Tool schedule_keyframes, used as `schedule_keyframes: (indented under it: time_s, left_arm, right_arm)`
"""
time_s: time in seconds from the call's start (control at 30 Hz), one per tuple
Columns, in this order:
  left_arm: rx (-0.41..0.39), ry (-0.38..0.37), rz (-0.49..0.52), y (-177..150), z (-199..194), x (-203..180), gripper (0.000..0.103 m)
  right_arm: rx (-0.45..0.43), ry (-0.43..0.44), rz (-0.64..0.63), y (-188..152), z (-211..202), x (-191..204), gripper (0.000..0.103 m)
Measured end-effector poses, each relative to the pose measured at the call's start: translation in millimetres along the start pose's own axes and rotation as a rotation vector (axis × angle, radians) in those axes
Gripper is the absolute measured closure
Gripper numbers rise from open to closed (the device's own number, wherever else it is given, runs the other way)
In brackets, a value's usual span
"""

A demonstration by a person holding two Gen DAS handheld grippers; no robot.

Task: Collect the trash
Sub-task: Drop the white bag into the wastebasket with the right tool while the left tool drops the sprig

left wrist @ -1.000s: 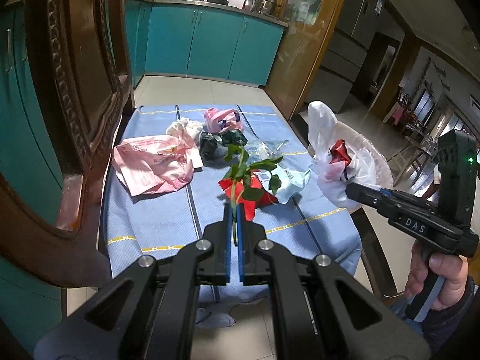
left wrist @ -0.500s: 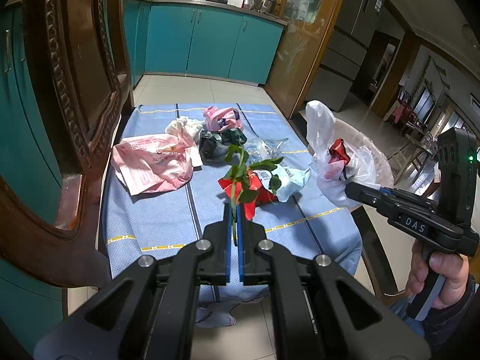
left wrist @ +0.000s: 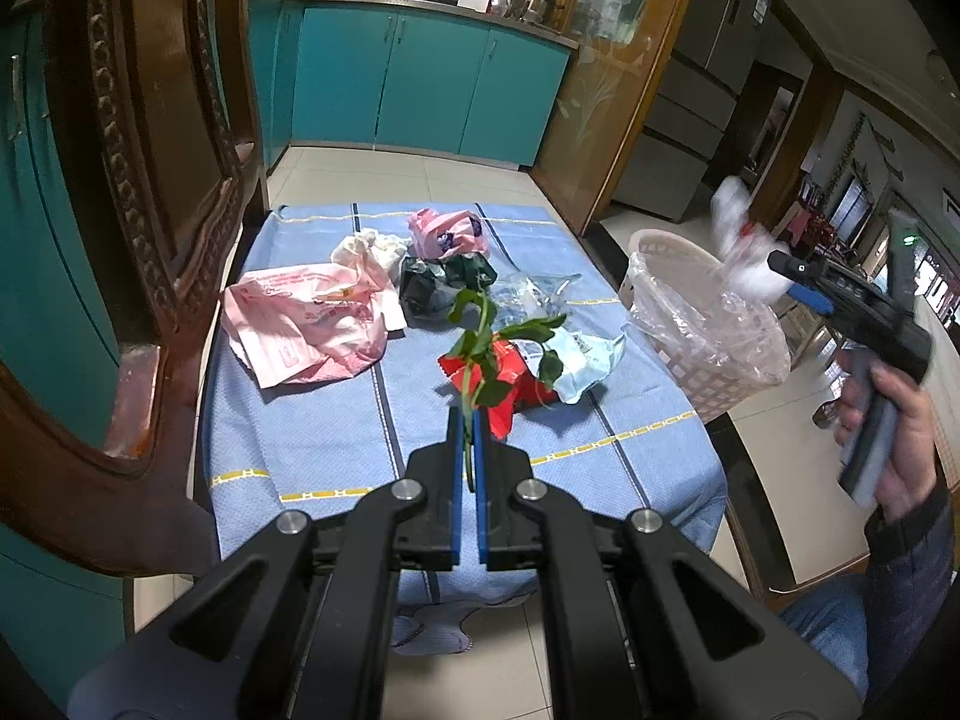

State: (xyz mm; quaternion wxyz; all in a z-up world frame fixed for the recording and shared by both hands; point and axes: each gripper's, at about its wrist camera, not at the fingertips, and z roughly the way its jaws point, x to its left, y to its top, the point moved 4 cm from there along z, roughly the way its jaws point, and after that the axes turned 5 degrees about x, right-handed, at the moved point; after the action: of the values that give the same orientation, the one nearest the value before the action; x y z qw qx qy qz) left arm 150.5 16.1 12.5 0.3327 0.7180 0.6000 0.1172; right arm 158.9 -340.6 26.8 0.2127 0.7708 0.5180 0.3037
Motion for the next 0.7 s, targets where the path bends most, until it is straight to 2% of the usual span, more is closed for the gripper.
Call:
schedule_keyframes:
  time_s: [0.07,0.13,0.2,0.27,0.33,0.43,0.57,0.63,0.67,0.7]
  left_arm:
    - [0.004,0.000,0.005,-0.8,2.1,-2.0,0.099]
    - [0.011,0.000,0.011,-1.7,4.8,-3.8,0.099]
    - [0.016,-0.007,0.026,-2.8,7.6,-9.3,0.099]
    - [0.025,-0.027,0.051,-1.5,11.2,-19.4,0.099]
    - [0.029,-0.058,0.073,5.5,15.5,-36.2,0.099]
    - [0.035,-0.109,0.132,26.7,24.7,-78.5,0.099]
    - [0.015,-0.202,0.222,75.6,44.1,-161.3,0.099]
    - [0.004,-0.225,0.245,101.7,60.5,-202.0,0.098]
    - [0.005,-0.229,0.265,112.3,71.0,-220.5,0.081]
    - [0.009,-0.225,0.278,120.2,82.2,-235.3,0.037]
  right_arm:
    - [0.007,-0.010,0.094,2.1,-1.7,-23.6,0.019]
    - [-0.025,0.057,0.192,3.3,-19.3,-36.5,0.018]
    - [-0.107,0.096,0.261,3.2,-44.4,-43.5,0.014]
    - [-0.210,0.083,0.307,2.0,-68.3,-50.5,0.013]
    - [-0.270,0.069,0.339,2.8,-79.1,-55.9,0.013]
    - [-0.315,0.063,0.414,5.0,-86.7,-73.4,0.013]
    - [-0.367,0.035,0.493,1.5,-95.1,-93.0,0.013]
    - [-0.374,0.026,0.506,1.1,-95.6,-99.4,0.013]
    - [-0.371,0.030,0.513,2.8,-94.0,-100.5,0.013]
    - [-0.367,0.034,0.516,3.1,-92.9,-102.8,0.013]
